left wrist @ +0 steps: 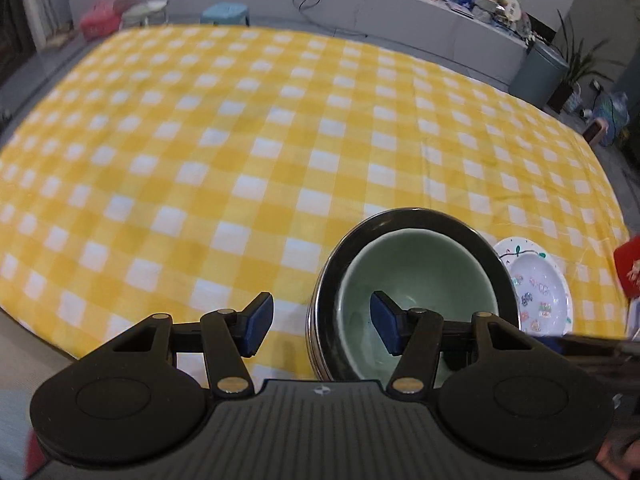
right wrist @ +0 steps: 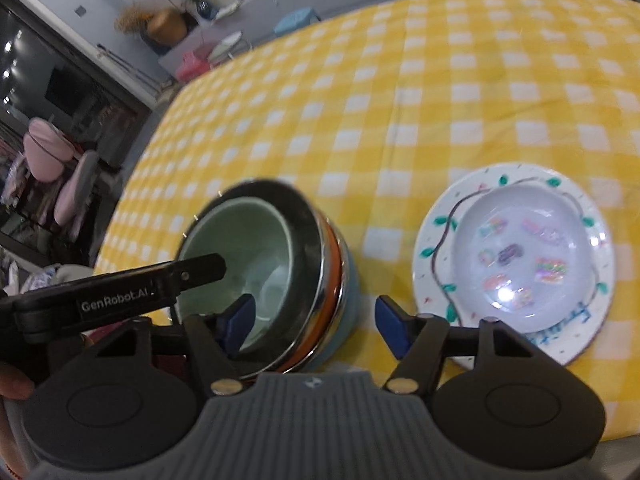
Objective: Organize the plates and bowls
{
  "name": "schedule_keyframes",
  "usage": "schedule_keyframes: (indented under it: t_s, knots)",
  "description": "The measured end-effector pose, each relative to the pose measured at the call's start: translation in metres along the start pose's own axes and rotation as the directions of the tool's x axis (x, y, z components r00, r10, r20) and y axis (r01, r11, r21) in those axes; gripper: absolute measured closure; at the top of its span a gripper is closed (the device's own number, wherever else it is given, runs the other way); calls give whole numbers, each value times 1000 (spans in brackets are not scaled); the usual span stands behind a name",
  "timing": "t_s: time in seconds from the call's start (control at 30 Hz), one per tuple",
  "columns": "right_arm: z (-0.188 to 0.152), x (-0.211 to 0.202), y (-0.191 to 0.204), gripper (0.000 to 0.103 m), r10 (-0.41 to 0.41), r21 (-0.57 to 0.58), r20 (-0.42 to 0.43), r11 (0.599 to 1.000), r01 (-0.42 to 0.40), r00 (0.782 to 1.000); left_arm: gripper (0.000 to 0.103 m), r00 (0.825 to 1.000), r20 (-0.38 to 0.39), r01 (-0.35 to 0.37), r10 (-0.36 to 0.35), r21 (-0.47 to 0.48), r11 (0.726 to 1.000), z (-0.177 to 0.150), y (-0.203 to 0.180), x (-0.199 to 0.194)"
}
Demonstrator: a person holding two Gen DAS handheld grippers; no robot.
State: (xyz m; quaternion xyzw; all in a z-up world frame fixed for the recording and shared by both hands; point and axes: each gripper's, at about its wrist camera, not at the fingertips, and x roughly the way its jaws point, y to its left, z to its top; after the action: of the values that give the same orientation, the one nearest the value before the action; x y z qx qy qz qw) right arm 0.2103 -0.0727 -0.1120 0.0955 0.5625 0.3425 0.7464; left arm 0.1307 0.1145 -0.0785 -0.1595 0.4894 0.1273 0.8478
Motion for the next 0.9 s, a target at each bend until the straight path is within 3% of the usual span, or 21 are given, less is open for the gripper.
schedule_keyframes:
  t_s: [0.17,0.27,0.4,0.57,0.7,0.9]
  knots:
    - [2,23,7,40,-1,16,-31,1000,1,1000,38,996,-54,60,-64,-79,995,-7,5,16]
    - [2,30,5,40,4,24,-35,1000,-4,999,39,990,-60,122,-131,-134,983,-9,11,21]
    - [-1,33,-2,42,25,60,-19,998,-24,999,38,985,-48,156,-165,-158,975,-11,14,23]
    - [-6,32,-7,48,30,91,11,995,-31,999,39,986,-38,153,-162,-177,972,-14,15,22]
    - [-11,29,-14,50,34,116,28,993,-37,999,46,985,-45,155,-167,-199,968,-14,20,22]
    - [-12,25,-24,52,44,169,30,984,-49,999,49,988,-41,144,-152,-155,977,-15,12,18]
